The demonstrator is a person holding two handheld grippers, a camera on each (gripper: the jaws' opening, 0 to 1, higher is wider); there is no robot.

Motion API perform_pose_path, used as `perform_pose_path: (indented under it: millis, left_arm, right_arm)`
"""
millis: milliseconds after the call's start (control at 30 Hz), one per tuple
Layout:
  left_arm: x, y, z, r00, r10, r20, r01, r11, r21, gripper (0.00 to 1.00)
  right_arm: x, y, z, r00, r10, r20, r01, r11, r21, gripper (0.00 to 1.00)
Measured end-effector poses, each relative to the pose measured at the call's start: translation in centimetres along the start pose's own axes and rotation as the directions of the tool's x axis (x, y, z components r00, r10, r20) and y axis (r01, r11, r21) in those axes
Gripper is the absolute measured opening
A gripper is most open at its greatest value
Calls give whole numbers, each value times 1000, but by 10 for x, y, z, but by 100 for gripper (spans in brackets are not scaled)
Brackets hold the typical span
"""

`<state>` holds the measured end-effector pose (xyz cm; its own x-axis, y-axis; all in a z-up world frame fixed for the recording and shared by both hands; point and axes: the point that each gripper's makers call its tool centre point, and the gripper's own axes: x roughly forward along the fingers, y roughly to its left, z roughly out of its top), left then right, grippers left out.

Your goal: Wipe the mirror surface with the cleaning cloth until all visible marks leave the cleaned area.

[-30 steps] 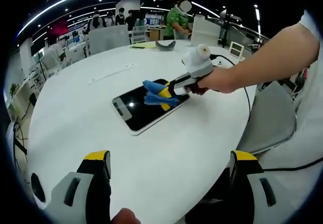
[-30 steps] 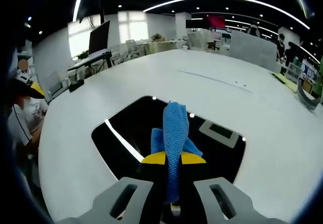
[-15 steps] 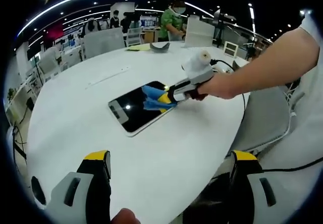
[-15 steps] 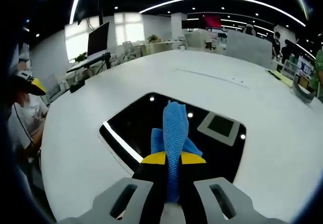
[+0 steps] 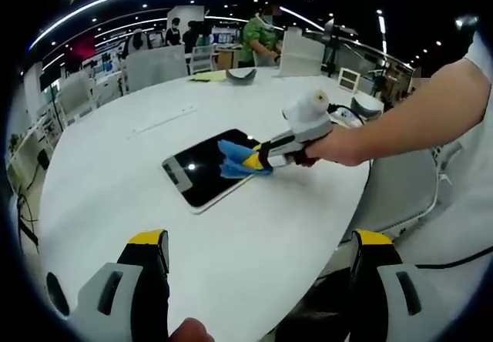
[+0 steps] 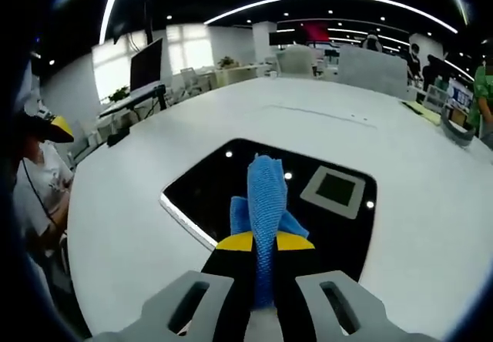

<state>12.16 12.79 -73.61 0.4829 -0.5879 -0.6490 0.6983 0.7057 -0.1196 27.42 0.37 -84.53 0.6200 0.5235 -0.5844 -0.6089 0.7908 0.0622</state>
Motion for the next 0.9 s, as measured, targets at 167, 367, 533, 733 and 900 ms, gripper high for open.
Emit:
perform_pose_path:
  millis: [167, 367, 533, 733, 900]
  left_arm:
    - [0, 1, 3, 1000, -7, 9, 7, 1000, 1, 99]
    - [1, 1, 6, 1000, -19, 12, 19, 1000, 1, 99]
    - [-1, 3, 9, 1000, -19, 16, 19, 1000, 5, 99]
    - [0, 8, 6, 1000, -12, 8, 12, 1000, 8, 99]
    - [0, 9, 8, 1000, -10, 11, 10, 1000, 8, 99]
  right_arm:
    - [-2, 3, -2, 1000, -8, -6, 8, 1000, 5, 3]
    - [-3, 5, -3, 1000, -7, -6, 7, 1000, -3, 3]
    - [-3, 5, -3, 1000, -16, 3, 16, 1000, 10, 3]
    - [-3, 6, -3, 1000, -29, -3, 29, 999, 21, 3]
    - [-3, 7, -3, 1000, -25, 1, 25, 999, 25, 3]
